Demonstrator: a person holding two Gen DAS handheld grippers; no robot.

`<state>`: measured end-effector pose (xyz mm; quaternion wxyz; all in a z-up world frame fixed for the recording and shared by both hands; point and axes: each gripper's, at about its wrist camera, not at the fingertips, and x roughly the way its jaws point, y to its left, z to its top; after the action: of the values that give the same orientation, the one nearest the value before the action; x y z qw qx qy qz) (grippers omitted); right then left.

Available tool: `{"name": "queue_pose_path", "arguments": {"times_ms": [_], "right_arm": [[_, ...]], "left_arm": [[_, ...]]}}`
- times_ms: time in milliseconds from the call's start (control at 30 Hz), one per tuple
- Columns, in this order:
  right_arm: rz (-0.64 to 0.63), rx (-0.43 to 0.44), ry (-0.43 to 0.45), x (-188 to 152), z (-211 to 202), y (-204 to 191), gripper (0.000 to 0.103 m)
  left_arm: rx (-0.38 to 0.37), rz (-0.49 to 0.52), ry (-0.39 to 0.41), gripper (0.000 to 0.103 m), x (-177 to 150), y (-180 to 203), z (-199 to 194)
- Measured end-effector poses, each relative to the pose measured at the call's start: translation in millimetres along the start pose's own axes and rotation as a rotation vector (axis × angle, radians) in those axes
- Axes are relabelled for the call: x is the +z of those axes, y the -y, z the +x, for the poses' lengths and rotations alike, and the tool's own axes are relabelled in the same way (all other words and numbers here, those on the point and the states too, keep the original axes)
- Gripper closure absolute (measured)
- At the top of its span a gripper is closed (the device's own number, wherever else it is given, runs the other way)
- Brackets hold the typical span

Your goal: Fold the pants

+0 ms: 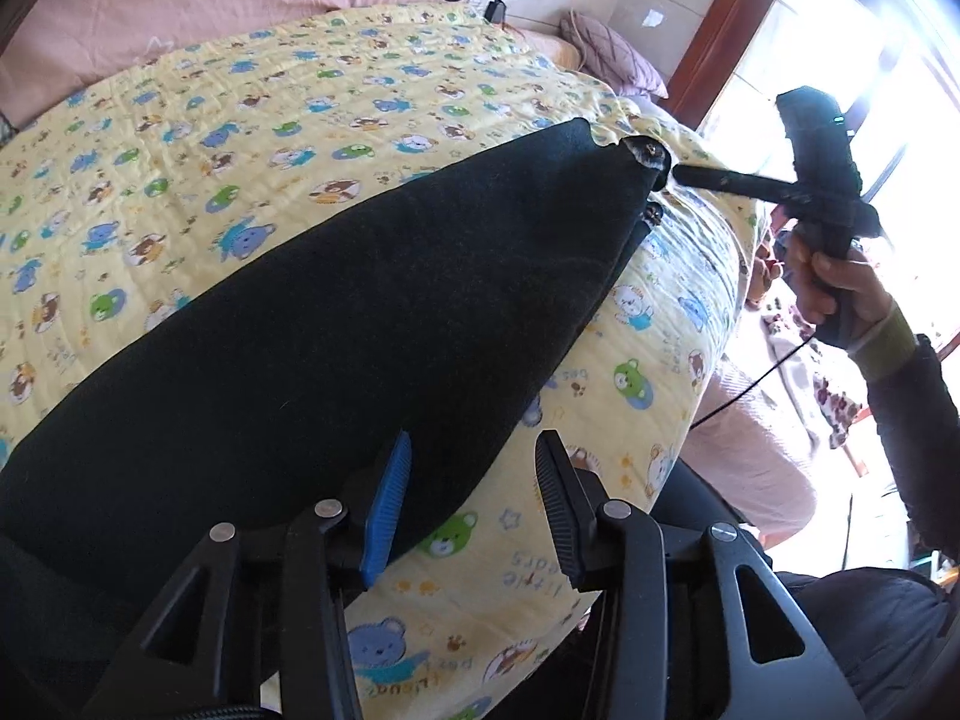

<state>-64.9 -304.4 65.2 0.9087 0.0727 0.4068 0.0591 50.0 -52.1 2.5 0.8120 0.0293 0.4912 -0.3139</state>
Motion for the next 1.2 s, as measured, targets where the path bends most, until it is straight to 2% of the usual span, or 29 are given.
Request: {"name": "queue_pose_path", "arguments": {"times_ms": [67,133,167,200,367,700,1033,1200], "right_arm": [[0.012,0.026,0.033,1,-8,-8,0.089],[0.010,0.064,0.059,3,-12,-22,0.072],[0.006,0.070,0.064,4,-11,-28,0.053],[-0.004,0.069,0.073,5,-11,-36,0.046],[-0.041,0.172,0.083,14,5,-80,0.046],[-0.108,0.362,-0.036,16,78,-169,0.046],[-0.137,0.478,-0.137,15,129,-230,0.046],[-0.148,0.511,-0.181,18,149,-253,0.046]], "left_arm": [[0.005,-0.017,0.008,0.058,-6,-6,-5],[0.016,-0.053,0.020,0.057,-12,-16,-13],[0.022,-0.070,0.027,0.057,-14,-21,-17],[0.025,-0.092,0.038,0.057,-18,-27,-23],[0.079,-0.192,0.095,0.057,-36,-61,-53],[0.210,-0.346,0.210,0.052,-74,-124,-126],[0.310,-0.455,0.277,0.047,-103,-187,-186],[0.359,-0.477,0.279,0.036,-109,-218,-209]]}}
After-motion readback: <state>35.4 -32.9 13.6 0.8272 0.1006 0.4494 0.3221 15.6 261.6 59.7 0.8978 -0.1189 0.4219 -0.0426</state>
